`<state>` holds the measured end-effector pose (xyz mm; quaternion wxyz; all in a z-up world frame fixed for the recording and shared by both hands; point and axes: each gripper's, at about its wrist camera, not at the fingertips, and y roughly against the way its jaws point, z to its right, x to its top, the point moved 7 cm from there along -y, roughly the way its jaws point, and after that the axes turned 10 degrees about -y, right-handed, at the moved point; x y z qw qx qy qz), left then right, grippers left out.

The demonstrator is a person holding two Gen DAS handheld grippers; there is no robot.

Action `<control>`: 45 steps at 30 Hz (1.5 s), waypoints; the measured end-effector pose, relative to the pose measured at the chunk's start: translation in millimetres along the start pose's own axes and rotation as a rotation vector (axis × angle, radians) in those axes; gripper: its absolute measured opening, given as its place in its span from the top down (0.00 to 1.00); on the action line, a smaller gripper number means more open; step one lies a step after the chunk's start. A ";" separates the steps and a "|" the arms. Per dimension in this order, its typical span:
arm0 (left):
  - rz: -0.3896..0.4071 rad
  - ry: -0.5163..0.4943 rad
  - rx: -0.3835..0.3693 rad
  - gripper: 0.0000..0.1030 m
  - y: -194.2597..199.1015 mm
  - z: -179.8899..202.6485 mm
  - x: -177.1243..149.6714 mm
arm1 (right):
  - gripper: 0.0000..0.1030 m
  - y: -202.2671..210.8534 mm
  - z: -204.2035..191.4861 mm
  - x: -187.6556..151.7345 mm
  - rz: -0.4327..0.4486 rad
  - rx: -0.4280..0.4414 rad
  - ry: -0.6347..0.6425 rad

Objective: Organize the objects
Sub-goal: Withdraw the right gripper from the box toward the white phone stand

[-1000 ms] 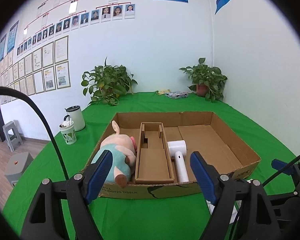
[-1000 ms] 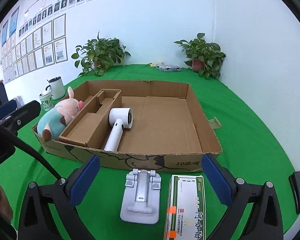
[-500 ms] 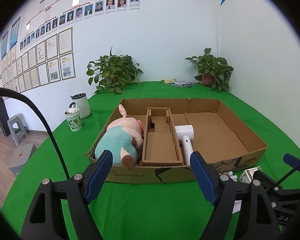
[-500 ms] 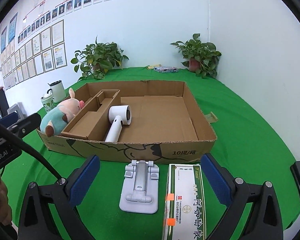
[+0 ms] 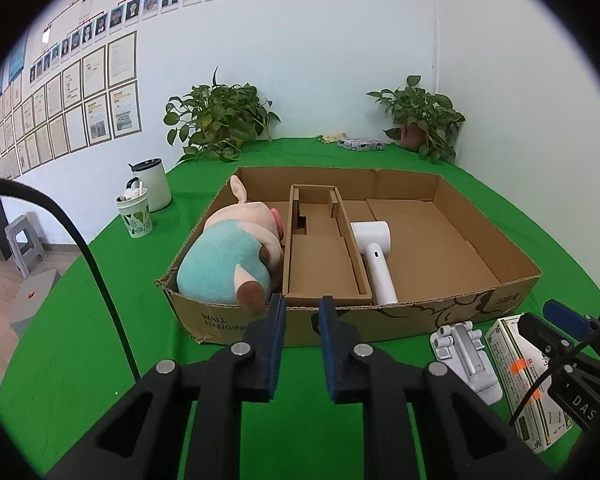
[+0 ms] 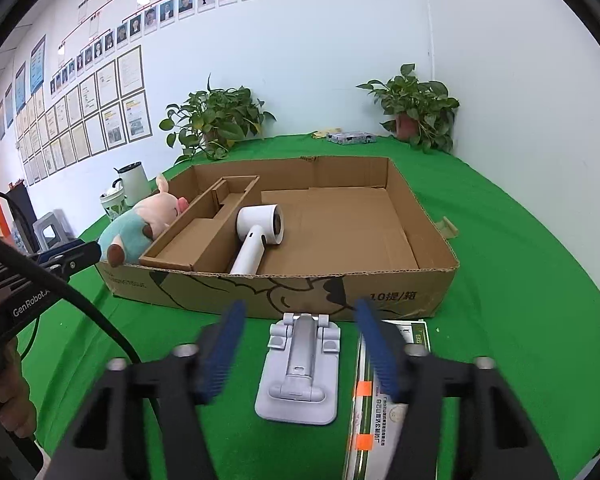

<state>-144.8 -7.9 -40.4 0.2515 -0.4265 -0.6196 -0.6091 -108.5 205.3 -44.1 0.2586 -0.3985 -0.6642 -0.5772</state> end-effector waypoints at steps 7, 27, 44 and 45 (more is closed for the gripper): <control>0.045 0.051 -0.006 0.16 6.4 -7.0 4.0 | 0.01 -11.0 -8.8 -1.5 -0.010 0.044 0.034; -0.106 0.110 -0.068 0.16 -16.9 -43.3 -37.2 | 0.01 -109.9 -65.3 -71.2 -0.338 0.069 0.190; -0.140 0.141 -0.167 0.16 -38.0 -32.7 -47.8 | 0.30 -120.7 -49.6 -63.5 -0.302 -0.023 0.226; -0.143 0.145 -0.171 0.16 -38.8 -32.6 -48.5 | 0.34 -120.4 -47.2 -61.6 -0.299 -0.022 0.220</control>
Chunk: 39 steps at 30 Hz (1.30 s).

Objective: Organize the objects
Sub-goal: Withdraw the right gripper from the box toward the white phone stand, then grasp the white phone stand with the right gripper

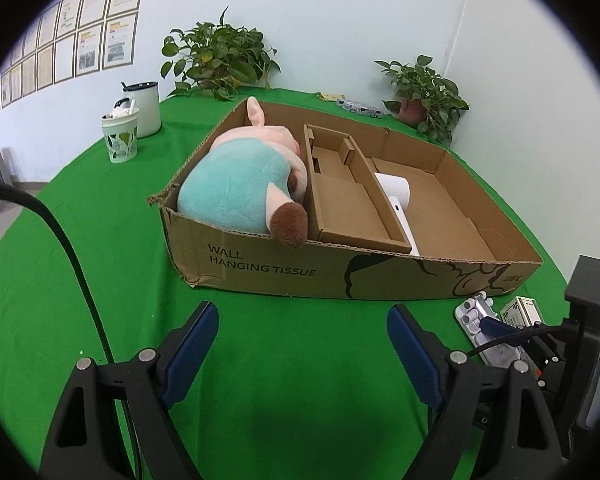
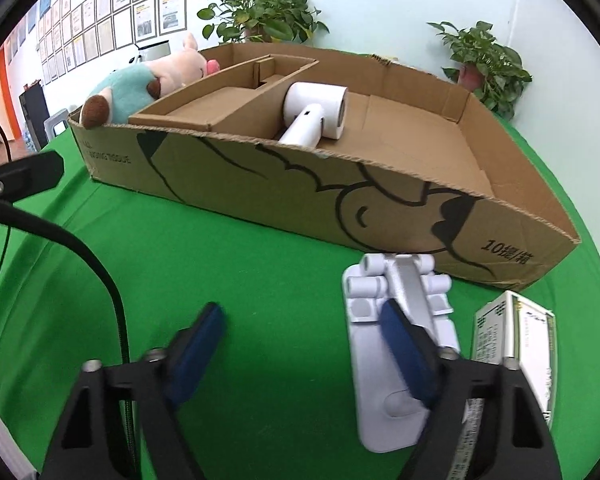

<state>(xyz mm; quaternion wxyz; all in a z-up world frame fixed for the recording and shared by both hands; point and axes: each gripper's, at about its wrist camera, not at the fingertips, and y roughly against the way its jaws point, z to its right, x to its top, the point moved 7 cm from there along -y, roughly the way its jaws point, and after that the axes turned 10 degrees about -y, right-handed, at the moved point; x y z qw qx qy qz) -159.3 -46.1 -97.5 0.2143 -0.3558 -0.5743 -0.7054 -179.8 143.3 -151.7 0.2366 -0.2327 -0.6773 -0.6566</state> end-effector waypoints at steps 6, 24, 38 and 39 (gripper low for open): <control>-0.022 0.002 -0.030 0.16 -7.6 3.9 -3.0 | 0.49 12.1 10.3 -6.1 0.026 0.040 -0.017; -0.055 -0.040 -0.115 0.16 -35.1 34.3 1.9 | 0.09 39.0 75.5 -12.3 0.032 0.015 -0.068; -0.124 -0.042 -0.261 0.18 -41.0 61.7 -8.3 | 0.38 36.8 56.3 -40.4 -0.080 0.076 -0.054; -0.138 -0.037 -0.285 0.18 -41.6 64.0 -11.2 | 0.38 41.0 49.3 -44.0 -0.088 0.102 -0.065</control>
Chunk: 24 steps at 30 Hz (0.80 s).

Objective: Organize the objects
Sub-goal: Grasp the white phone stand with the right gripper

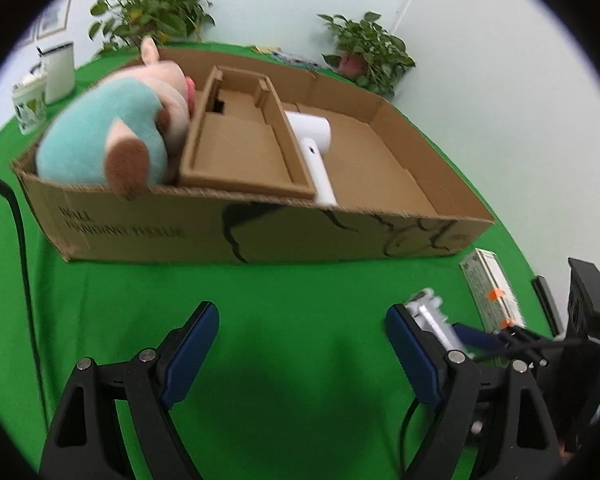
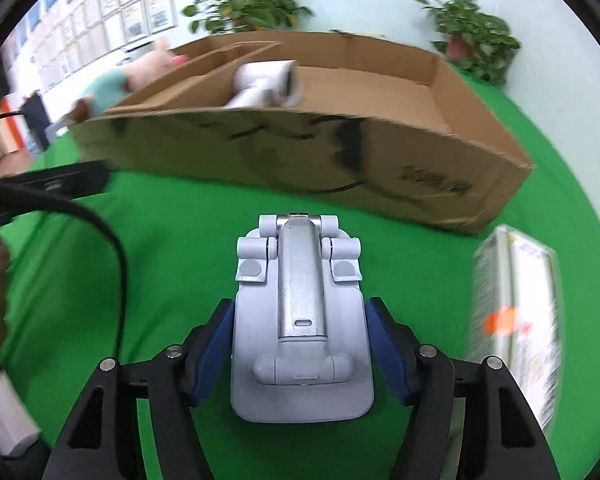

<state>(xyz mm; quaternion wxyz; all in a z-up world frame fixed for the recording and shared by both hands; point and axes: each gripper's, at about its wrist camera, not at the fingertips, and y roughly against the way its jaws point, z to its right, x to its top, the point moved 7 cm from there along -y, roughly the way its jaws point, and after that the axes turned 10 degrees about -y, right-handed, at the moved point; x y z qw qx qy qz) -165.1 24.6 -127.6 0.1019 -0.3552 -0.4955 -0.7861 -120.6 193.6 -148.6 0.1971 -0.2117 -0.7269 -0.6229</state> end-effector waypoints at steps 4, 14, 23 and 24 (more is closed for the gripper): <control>-0.064 0.055 -0.143 0.18 -7.1 11.1 -11.7 | 0.16 14.5 -31.9 -13.5 0.020 0.137 0.000; -0.174 0.171 -0.334 0.18 -27.9 27.4 -11.4 | 0.01 25.3 -25.1 -23.5 0.082 0.145 0.033; -0.237 0.214 -0.360 0.19 -34.6 39.8 -10.9 | 0.09 15.5 -38.2 -32.8 0.062 0.152 0.113; -0.242 0.223 -0.362 0.20 -35.0 41.0 -11.5 | 0.13 12.5 -38.4 -33.2 0.052 0.139 0.119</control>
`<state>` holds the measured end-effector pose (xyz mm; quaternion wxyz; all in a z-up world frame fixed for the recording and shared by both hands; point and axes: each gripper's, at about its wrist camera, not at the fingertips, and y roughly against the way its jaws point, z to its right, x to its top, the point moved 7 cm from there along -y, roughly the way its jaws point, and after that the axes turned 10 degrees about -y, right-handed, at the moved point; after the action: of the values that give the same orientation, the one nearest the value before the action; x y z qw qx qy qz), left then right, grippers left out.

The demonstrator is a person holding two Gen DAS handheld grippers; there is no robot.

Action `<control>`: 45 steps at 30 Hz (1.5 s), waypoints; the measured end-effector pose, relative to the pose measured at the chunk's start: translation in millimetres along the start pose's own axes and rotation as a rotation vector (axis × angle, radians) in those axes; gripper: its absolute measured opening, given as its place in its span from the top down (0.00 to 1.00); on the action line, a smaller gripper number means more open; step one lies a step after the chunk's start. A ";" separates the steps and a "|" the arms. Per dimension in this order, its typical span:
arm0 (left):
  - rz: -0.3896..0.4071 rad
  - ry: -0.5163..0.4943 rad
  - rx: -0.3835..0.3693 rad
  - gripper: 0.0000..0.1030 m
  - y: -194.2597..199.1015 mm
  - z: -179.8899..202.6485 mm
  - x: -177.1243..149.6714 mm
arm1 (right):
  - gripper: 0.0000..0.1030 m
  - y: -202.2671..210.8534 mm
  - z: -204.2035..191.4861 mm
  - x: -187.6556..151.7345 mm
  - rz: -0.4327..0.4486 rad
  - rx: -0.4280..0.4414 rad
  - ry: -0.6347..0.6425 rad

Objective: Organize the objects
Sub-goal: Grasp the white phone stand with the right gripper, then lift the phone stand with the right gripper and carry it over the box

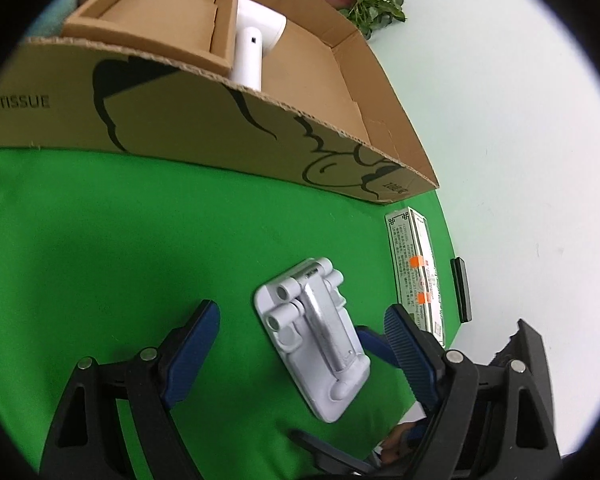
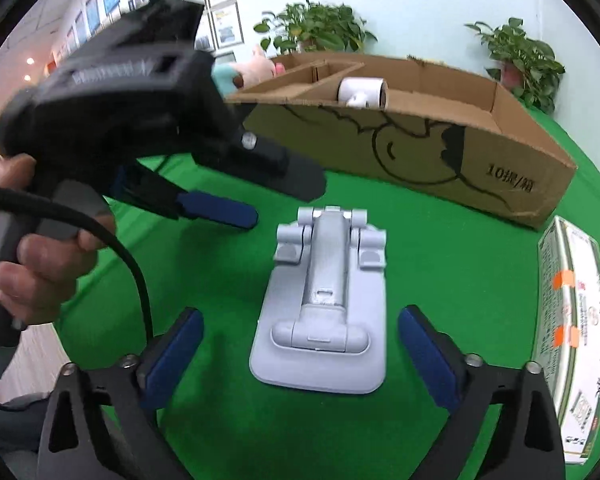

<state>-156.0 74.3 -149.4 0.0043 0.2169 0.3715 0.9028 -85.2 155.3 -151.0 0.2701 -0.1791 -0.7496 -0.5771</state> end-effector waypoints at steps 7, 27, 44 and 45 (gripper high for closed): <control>-0.009 0.037 -0.036 0.22 -7.0 11.4 -10.8 | 0.31 -5.6 3.7 3.4 0.006 -0.087 -0.010; -0.001 0.043 0.006 0.66 5.2 10.0 -14.5 | 0.38 8.0 -4.2 7.5 -0.012 0.081 -0.269; 0.205 -0.376 0.116 0.72 102.1 135.0 82.5 | 0.39 104.9 -14.0 115.6 0.336 0.069 -0.234; 0.213 -0.394 0.117 0.72 102.5 142.0 88.3 | 0.39 110.9 -11.9 124.8 0.356 0.066 -0.234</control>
<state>-164.2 110.1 43.3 -0.0312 0.4270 0.3902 0.8151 -117.0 168.3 12.8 0.2844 -0.3655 -0.7509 -0.4708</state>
